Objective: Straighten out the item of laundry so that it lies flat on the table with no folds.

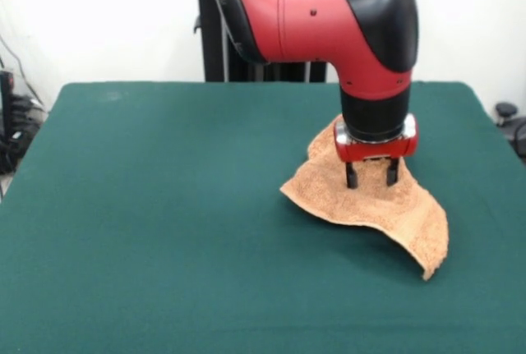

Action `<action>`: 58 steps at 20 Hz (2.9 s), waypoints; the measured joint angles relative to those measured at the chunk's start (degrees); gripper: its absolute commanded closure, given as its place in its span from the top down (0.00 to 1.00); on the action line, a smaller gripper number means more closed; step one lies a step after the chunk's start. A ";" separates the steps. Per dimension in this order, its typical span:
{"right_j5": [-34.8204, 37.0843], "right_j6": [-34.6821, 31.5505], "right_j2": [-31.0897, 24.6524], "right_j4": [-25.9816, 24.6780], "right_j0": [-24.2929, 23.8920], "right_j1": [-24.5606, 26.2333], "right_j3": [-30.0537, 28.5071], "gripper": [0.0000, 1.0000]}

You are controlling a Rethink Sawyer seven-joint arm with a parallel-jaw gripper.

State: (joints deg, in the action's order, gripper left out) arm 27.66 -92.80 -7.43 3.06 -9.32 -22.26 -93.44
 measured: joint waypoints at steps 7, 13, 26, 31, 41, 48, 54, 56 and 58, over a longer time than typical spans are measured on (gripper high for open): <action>3.33 0.00 -1.63 -2.62 -1.30 0.51 1.78 1.00; 5.91 -0.01 -3.33 -4.76 -2.68 0.93 3.03 1.00; 11.18 -0.01 -8.11 -9.38 -6.71 1.96 5.04 1.00; 11.78 -0.01 -9.65 -11.00 -7.98 2.06 5.06 1.00; 12.04 0.00 -11.68 -14.03 -9.86 1.80 4.49 1.00; 11.26 0.01 -11.44 -18.11 -11.78 0.58 4.13 1.00; 9.75 0.01 -9.77 -22.88 -14.99 -1.24 3.96 1.00; 9.30 0.01 -9.27 -23.96 -15.81 -1.58 3.95 1.00; 8.36 0.01 -8.30 -25.69 -17.16 -2.21 3.94 1.00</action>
State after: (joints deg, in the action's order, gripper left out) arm 36.02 -92.79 -15.73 -22.63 -26.48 -24.47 -89.50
